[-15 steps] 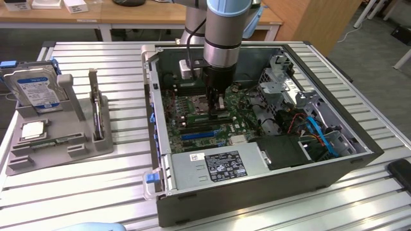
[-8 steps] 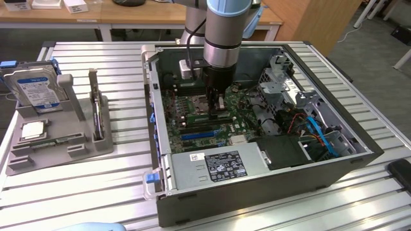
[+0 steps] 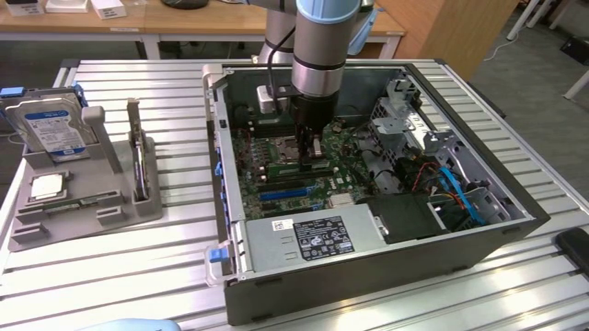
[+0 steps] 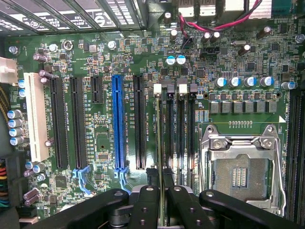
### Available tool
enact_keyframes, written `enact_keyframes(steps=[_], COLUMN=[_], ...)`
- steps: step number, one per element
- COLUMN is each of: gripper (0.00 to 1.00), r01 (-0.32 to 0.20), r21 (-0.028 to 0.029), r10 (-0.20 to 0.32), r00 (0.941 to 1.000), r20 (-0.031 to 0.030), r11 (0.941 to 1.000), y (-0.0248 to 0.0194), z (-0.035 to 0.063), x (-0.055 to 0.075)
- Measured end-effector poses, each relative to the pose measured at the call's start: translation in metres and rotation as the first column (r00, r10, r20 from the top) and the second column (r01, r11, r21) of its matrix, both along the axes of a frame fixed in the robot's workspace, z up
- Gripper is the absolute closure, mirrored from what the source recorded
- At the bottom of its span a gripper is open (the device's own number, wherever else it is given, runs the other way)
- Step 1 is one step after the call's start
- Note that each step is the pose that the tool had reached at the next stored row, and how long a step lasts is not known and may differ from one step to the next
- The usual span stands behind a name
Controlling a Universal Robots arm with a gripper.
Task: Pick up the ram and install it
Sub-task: 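Insert the ram into the slot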
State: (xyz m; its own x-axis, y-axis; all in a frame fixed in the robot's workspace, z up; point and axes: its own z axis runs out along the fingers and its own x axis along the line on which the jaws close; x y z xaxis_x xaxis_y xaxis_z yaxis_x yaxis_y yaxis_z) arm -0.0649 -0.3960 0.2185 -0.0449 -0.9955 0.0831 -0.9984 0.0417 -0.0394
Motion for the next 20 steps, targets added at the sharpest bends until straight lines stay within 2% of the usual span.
enact_keyframes(steps=[7, 20], gripper=[0.86, 0.86], r01=[0.000, 0.000], r21=[-0.0022, -0.0023], r10=[0.000, 0.000], r00=[1.0000, 1.0000], r20=[0.0000, -0.0001], r11=[1.0000, 1.0000], y=[0.0004, 0.0009], z=[-0.0009, -0.0013], x=[0.0000, 0.0011])
